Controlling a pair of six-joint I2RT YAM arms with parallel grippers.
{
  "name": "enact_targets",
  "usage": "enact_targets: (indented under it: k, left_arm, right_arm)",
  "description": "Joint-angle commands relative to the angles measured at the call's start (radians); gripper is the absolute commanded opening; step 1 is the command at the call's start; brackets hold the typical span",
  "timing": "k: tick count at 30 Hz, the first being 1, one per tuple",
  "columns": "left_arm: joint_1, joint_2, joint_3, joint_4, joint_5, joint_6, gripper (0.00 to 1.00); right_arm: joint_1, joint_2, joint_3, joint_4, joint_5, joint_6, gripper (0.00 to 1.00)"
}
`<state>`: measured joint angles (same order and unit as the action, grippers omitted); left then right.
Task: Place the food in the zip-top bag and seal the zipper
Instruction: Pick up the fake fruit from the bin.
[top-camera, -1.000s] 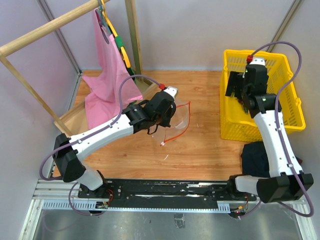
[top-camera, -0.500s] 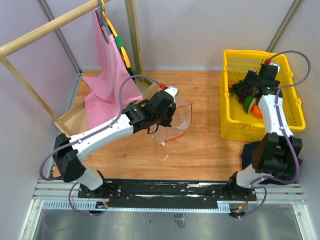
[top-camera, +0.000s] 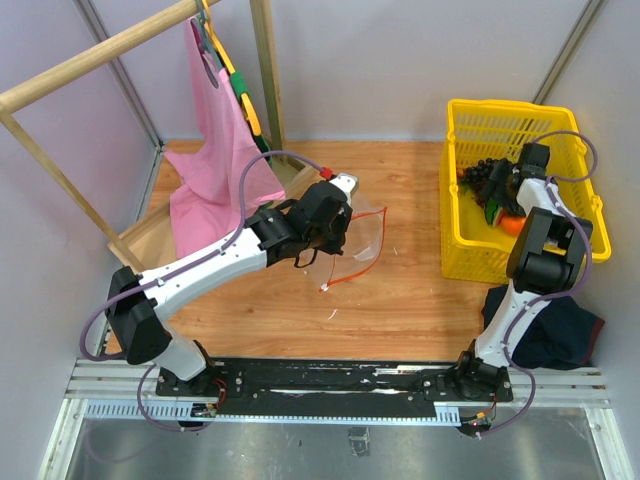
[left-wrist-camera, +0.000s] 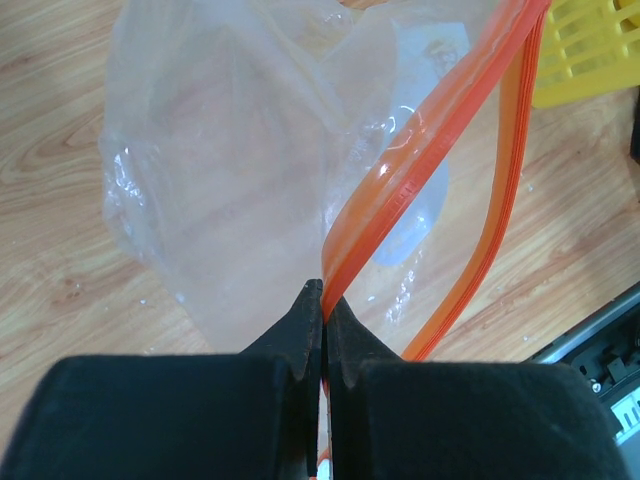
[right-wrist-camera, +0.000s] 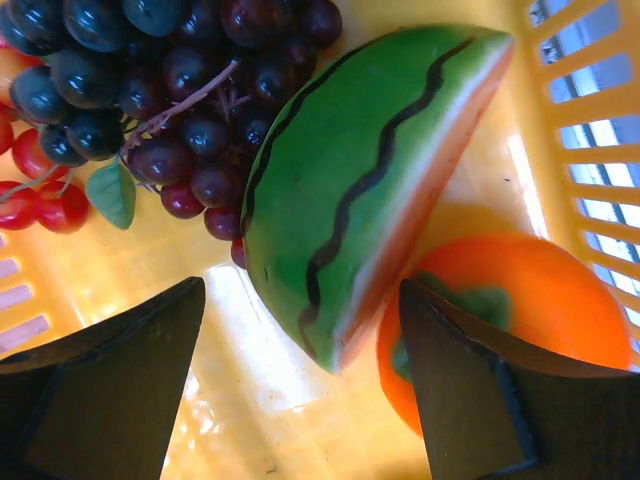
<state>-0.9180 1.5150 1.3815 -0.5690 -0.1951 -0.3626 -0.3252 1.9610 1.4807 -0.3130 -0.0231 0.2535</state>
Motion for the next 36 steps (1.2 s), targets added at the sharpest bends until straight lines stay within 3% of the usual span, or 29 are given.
enact_targets:
  k: [1,10,16,20,32,36]
  left_arm:
    - [0.005,0.014,-0.003,0.027,0.012,0.018,0.0]
    - [0.006,0.017,-0.004,0.026,0.021,0.019,0.0]
    - [0.005,0.011,-0.002,0.019,0.009,0.019,0.0]
    - [0.006,0.007,-0.002,0.018,0.004,0.021,0.0]
    - [0.005,-0.007,-0.006,0.009,-0.008,0.017,0.0]
    - [0.005,-0.013,-0.01,0.008,-0.026,0.017,0.0]
  right_arm:
    - [-0.018,0.066,0.016,0.027,-0.035,-0.02,0.79]
    - [-0.024,0.126,-0.004,0.075,-0.044,-0.024,0.81]
    - [-0.026,0.118,-0.014,0.087,-0.049,-0.023,0.73]
    - [-0.026,0.081,-0.041,0.098,-0.036,-0.031,0.64]
    - [-0.019,-0.122,-0.164,0.121,-0.011,-0.015,0.2]
    - [-0.012,-0.173,-0.181,0.106,-0.013,-0.011,0.12]
